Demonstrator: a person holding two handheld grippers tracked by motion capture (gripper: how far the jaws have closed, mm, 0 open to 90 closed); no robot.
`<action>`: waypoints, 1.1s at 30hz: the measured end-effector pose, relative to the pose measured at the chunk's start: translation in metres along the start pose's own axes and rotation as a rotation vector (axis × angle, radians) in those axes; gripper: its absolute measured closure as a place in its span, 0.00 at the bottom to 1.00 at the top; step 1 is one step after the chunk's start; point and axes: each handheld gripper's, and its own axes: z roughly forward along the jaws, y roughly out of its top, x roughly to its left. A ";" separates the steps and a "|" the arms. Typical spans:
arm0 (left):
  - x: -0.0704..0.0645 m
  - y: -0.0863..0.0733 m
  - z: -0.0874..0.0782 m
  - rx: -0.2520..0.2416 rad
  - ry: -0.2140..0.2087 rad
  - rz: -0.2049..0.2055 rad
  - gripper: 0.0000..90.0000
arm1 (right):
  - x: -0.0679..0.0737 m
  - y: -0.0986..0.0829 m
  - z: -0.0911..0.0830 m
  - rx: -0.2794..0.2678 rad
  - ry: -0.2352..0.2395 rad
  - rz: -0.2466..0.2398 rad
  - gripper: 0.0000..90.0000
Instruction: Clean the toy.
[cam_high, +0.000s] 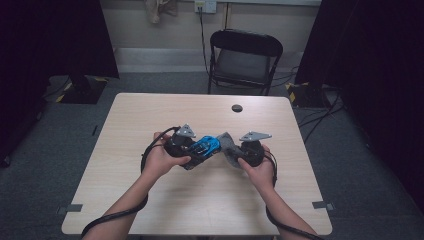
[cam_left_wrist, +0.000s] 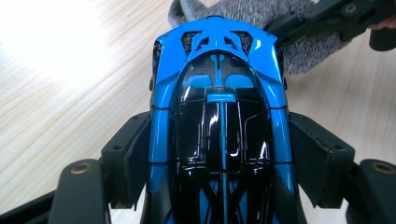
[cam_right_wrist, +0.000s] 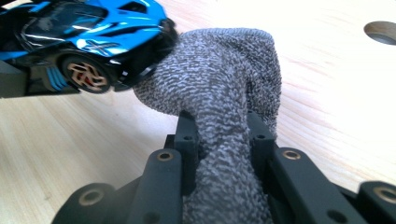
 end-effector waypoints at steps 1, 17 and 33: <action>0.000 0.000 0.000 0.000 0.000 0.000 0.31 | 0.000 0.000 0.000 0.000 0.000 0.000 0.81; 0.006 0.025 0.002 -0.055 0.039 -0.017 0.31 | 0.041 -0.007 0.009 0.036 0.105 -0.093 0.80; -0.007 0.025 0.013 -0.049 -0.006 -0.009 0.31 | 0.044 -0.003 0.012 -0.008 0.125 -0.034 0.80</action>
